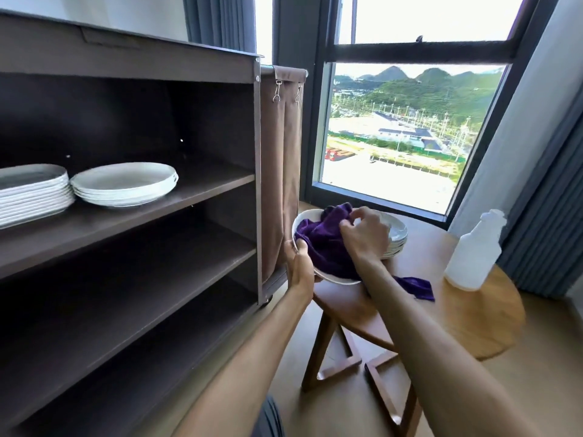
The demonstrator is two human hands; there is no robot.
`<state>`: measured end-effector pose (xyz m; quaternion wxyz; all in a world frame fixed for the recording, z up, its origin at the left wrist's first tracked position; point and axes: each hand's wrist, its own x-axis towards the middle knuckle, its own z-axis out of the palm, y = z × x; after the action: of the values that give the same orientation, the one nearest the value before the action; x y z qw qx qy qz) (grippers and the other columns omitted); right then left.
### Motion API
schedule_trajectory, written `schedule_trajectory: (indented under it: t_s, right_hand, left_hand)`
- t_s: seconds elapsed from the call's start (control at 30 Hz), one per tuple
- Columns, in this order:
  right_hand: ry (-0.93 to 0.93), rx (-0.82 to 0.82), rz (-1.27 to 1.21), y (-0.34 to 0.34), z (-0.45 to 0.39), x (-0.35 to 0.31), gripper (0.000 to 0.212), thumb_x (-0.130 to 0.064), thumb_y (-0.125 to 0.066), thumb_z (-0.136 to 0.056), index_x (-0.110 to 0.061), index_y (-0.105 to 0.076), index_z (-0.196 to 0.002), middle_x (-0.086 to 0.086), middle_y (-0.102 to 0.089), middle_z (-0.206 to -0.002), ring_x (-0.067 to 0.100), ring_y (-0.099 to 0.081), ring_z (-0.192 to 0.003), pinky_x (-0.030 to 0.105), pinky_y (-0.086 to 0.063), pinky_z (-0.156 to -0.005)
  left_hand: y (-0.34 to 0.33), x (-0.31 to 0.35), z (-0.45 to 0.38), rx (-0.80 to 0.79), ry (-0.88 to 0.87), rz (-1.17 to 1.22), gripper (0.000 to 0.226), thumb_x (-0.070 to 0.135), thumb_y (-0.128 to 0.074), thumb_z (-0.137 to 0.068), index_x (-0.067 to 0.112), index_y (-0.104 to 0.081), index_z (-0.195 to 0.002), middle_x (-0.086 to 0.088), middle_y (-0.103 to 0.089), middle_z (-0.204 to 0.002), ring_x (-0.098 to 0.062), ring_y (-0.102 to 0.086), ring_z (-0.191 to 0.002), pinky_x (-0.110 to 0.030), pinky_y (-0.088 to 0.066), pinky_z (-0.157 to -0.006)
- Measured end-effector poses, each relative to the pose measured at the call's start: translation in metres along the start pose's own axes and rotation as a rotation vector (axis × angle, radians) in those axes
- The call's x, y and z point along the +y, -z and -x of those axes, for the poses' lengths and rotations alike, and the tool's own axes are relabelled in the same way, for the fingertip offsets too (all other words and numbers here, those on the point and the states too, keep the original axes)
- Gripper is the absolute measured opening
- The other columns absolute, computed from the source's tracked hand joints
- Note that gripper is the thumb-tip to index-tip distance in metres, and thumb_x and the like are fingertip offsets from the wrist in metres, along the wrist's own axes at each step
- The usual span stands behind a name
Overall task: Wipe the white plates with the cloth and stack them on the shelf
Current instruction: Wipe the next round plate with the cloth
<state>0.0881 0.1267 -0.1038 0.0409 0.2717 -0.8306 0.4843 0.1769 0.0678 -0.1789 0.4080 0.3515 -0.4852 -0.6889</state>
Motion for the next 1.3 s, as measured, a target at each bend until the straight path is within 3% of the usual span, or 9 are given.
schedule_trajectory:
  t_s: [0.13,0.23,0.4,0.5,0.73,0.9,1.07,1.2,1.3]
  right_hand:
    - [-0.204,-0.282,0.134,-0.026,0.012,0.028,0.086,-0.070,-0.074,-0.067,-0.031,-0.051,-0.140,0.018,-0.047,-0.141,0.041,-0.040,-0.135,0.055,-0.038,-0.110]
    - [-0.079,-0.117,0.111,-0.039,0.019,0.039,0.072,-0.051,-0.069,-0.078,-0.023,-0.049,-0.142,0.025,-0.038,-0.147,0.044,-0.034,-0.139,0.056,-0.035,-0.112]
    - [0.272,0.219,-0.030,-0.031,0.001,0.039,0.072,0.011,-0.058,-0.078,-0.017,-0.043,-0.143,0.016,-0.039,-0.144,0.037,-0.043,-0.124,0.049,-0.051,-0.093]
    - [0.324,0.248,0.047,-0.034,-0.002,0.029,0.059,0.001,-0.063,-0.079,-0.013,-0.051,-0.135,0.015,-0.047,-0.138,0.036,-0.047,-0.120,0.043,-0.049,-0.079]
    - [0.201,-0.091,-0.399,-0.052,0.008,0.007,0.040,-0.044,-0.050,-0.092,-0.023,-0.074,-0.115,-0.003,-0.061,-0.122,0.011,-0.058,-0.110,0.042,-0.050,-0.098]
    - [0.310,-0.196,-0.453,-0.047,0.020,0.008,0.016,-0.026,-0.069,-0.094,-0.017,-0.083,-0.093,-0.003,-0.074,-0.083,0.008,-0.070,-0.078,0.033,-0.057,-0.076]
    - [0.146,-0.493,-0.157,-0.034,0.009,0.029,0.016,-0.027,-0.078,-0.083,-0.022,-0.077,-0.069,-0.002,-0.070,-0.065,0.010,-0.065,-0.066,0.031,-0.052,-0.070]
    - [0.026,-0.207,0.058,-0.034,-0.002,0.051,0.015,-0.027,-0.074,-0.074,-0.015,-0.078,-0.067,0.005,-0.069,-0.060,0.023,-0.065,-0.065,0.028,-0.041,-0.062]
    - [0.012,-0.047,0.092,-0.032,-0.019,0.044,0.017,-0.025,-0.071,-0.077,-0.011,-0.079,-0.073,0.013,-0.072,-0.069,0.031,-0.066,-0.073,0.030,-0.043,-0.069]
  left_hand:
    - [0.009,0.000,0.005,0.022,-0.073,0.052,0.026,0.029,-0.036,-0.112,0.021,-0.048,-0.133,-0.009,-0.060,-0.123,-0.025,-0.063,-0.112,-0.037,-0.058,-0.091]
    - [0.014,0.005,0.007,-0.036,-0.185,0.034,0.023,0.021,-0.037,-0.111,0.023,-0.054,-0.126,-0.009,-0.063,-0.120,-0.029,-0.062,-0.117,-0.035,-0.057,-0.095]
    - [0.019,0.017,0.007,-0.242,-0.280,-0.097,0.049,0.040,-0.036,-0.105,0.031,-0.037,-0.154,-0.007,-0.053,-0.143,-0.024,-0.057,-0.128,-0.044,-0.055,-0.103]
    - [0.012,0.025,0.005,-0.280,-0.287,-0.157,0.055,0.047,-0.034,-0.101,0.034,-0.033,-0.155,-0.003,-0.050,-0.147,-0.022,-0.054,-0.132,-0.043,-0.053,-0.106]
    - [0.003,0.033,-0.005,-0.253,-0.306,-0.109,0.052,0.044,-0.038,-0.104,0.028,-0.039,-0.154,-0.002,-0.055,-0.147,-0.019,-0.055,-0.133,-0.048,-0.045,-0.114]
    - [0.013,0.029,-0.016,-0.149,-0.322,-0.021,0.029,0.061,-0.049,-0.096,0.060,-0.057,-0.124,0.004,-0.064,-0.132,-0.019,-0.063,-0.123,-0.050,-0.052,-0.107]
    - [0.023,0.031,-0.032,-0.075,-0.239,0.053,0.049,0.052,-0.043,-0.100,0.038,-0.046,-0.147,-0.003,-0.056,-0.142,-0.023,-0.059,-0.126,-0.046,-0.054,-0.103]
    - [0.022,0.028,-0.028,-0.105,-0.291,-0.045,0.048,0.035,-0.036,-0.112,0.033,-0.031,-0.160,0.011,-0.038,-0.158,-0.008,-0.045,-0.132,-0.019,-0.044,-0.094]
    - [0.021,0.019,-0.019,-0.146,-0.249,-0.040,0.040,0.040,-0.037,-0.109,0.042,-0.044,-0.149,0.006,-0.054,-0.144,-0.017,-0.056,-0.126,-0.039,-0.054,-0.102]
